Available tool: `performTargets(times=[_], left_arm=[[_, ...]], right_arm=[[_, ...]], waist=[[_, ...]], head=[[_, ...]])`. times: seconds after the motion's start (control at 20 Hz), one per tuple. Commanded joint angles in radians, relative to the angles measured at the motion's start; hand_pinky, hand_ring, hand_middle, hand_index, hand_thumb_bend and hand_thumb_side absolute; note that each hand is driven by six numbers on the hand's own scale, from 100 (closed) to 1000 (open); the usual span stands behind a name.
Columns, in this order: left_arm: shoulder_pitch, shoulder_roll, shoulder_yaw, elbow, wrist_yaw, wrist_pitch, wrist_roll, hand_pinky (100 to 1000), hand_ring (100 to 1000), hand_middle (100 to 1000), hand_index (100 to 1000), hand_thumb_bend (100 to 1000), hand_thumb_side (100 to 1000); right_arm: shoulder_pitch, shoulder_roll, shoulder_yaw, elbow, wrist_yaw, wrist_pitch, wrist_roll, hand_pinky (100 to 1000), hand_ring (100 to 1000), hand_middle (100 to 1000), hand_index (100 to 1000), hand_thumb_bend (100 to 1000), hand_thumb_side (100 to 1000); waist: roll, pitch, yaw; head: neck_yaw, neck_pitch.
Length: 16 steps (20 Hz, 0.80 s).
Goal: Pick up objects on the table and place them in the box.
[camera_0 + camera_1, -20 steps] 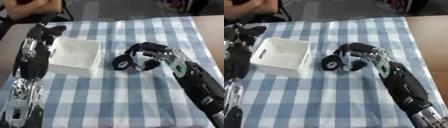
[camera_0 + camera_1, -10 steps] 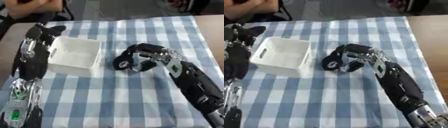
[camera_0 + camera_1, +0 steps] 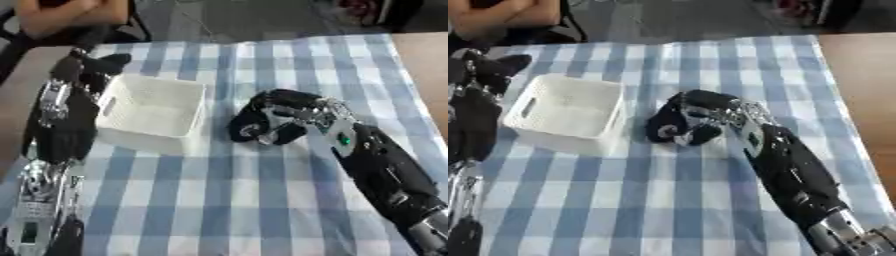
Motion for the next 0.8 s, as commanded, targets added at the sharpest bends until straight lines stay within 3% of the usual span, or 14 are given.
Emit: performTargets(times=[0.05, 0.2, 0.8], left_arm=[[-0.015, 0.003, -0.004, -0.015, 0.005, -0.003, -0.004, 914, 747, 960, 634, 100, 945], [-0.014, 0.003, -0.004, -0.015, 0.005, -0.002, -0.005, 914, 747, 960, 634, 100, 945], [-0.014, 0.004, -0.004, -0.014, 0.004, -0.002, -0.006, 914, 747, 960, 633, 100, 945]], right_arm=[[-0.025, -0.001, -0.005, -0.020, 0.008, 0.008, -0.031, 829, 510, 445, 516, 100, 544], [-0.023, -0.002, -0.006, -0.023, 0.007, 0.023, -0.069, 794, 444, 342, 402, 100, 552], [-0.022, -0.007, -0.003, -0.029, 0.000, 0.041, -0.115, 790, 430, 319, 388, 100, 549]], waist=[[-0.002, -0.012, 0.002], [-0.003, -0.013, 0.002], [-0.003, -0.013, 0.000]], head=[[-0.009, -0.014], [-0.008, -0.015], [-0.007, -0.016]])
